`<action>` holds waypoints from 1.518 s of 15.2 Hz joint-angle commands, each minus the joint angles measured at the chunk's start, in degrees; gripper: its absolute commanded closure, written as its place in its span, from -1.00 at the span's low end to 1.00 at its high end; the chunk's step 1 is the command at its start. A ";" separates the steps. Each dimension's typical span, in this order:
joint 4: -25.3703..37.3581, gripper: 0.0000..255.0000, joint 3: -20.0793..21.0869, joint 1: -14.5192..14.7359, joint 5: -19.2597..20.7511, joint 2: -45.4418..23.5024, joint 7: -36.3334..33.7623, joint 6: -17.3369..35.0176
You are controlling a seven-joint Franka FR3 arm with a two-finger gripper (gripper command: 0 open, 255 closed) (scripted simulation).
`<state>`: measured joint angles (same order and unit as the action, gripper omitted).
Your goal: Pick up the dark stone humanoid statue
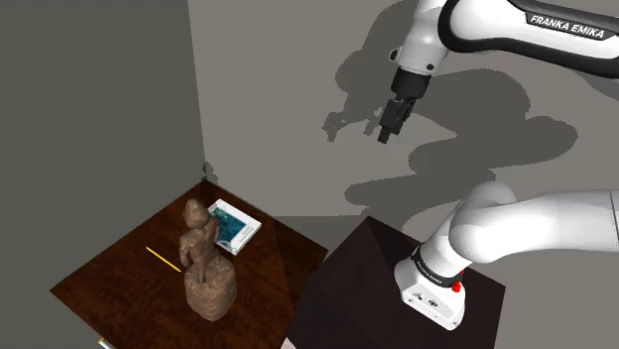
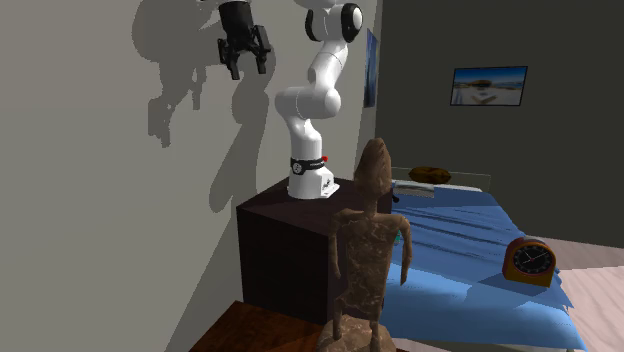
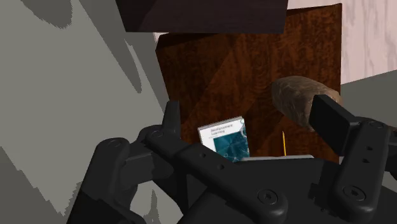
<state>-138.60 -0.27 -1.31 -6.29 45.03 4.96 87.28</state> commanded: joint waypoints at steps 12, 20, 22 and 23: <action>3.13 -1.00 8.44 1.39 -12.99 -21.26 -18.95 7.36; 9.29 -1.00 12.07 2.91 -21.35 -39.29 -29.94 13.31; 11.29 -1.00 12.66 3.38 -23.33 -43.94 -32.33 14.69; 12.36 -1.00 12.91 3.62 -24.31 -46.27 -33.46 15.35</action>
<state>-127.24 12.26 1.99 -29.43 1.15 -27.07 101.83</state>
